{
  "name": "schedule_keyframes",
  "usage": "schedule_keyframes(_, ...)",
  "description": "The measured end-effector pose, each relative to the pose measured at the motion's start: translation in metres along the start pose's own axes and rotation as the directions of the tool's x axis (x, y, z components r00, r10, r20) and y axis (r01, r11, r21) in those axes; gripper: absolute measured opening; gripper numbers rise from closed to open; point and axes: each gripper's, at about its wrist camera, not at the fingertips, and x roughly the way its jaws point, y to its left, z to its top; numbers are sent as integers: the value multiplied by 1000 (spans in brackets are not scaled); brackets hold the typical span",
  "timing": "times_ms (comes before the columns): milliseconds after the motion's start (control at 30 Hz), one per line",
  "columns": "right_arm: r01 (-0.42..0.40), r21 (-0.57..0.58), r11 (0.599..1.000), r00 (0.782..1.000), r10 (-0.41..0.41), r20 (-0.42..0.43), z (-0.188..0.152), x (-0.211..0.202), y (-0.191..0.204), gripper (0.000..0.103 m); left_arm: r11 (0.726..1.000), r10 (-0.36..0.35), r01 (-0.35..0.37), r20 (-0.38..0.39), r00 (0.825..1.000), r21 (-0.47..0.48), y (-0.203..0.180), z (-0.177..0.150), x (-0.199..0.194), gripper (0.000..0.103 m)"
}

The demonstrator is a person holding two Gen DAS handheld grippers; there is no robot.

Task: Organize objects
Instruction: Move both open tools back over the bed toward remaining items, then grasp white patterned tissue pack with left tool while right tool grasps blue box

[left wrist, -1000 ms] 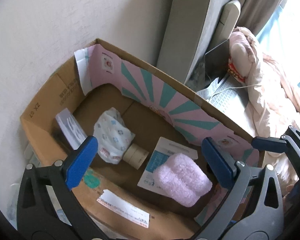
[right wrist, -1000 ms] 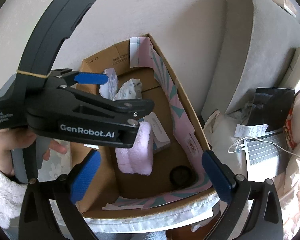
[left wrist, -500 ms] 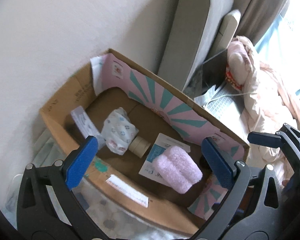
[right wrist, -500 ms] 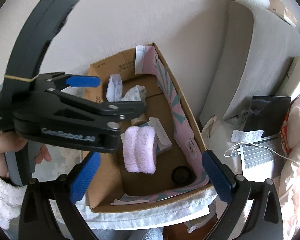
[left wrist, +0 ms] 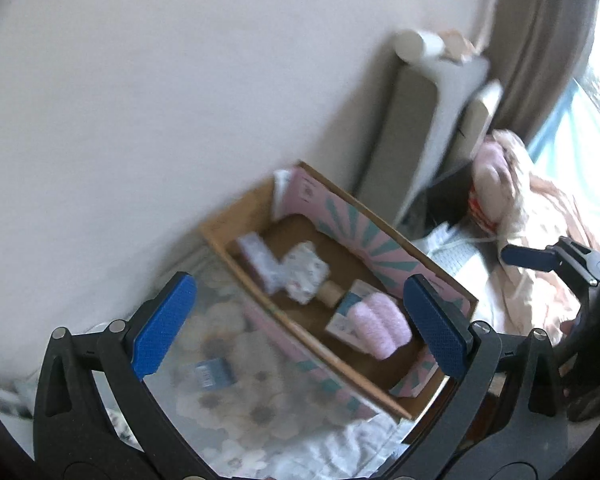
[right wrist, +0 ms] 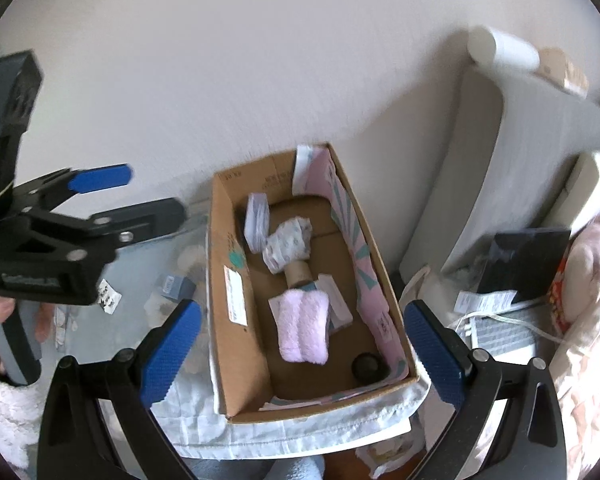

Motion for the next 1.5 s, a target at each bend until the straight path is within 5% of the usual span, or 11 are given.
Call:
schedule_keyframes(400,-74,-73,995,992,81,95,29,-13,55,101,973,154,-124,149,977,-193,74,-43,-99,103)
schedule_keyframes(700,-154,-183,971,979,175,104,45,-6,116,101,924,289,-230,162,944,-305,121,-88,-148,103)
schedule_keyframes(867,-200,-153,968,975,213,69,52,11,137,101,891,354,-281,157,922,-356,142,-113,-163,103)
schedule_keyframes(1233,-212,-170,962,976,219,21,46,50,167,101,843,401,-333,80,913,-422,182,-159,-151,103)
schedule_keyframes(1400,-205,-190,960,977,212,20,30,73,173,101,851,404,-343,79,911,-398,189,-183,-127,103)
schedule_keyframes(1500,-190,-217,957,980,197,12,19,90,177,101,866,355,-299,72,932,-400,196,-195,-105,103)
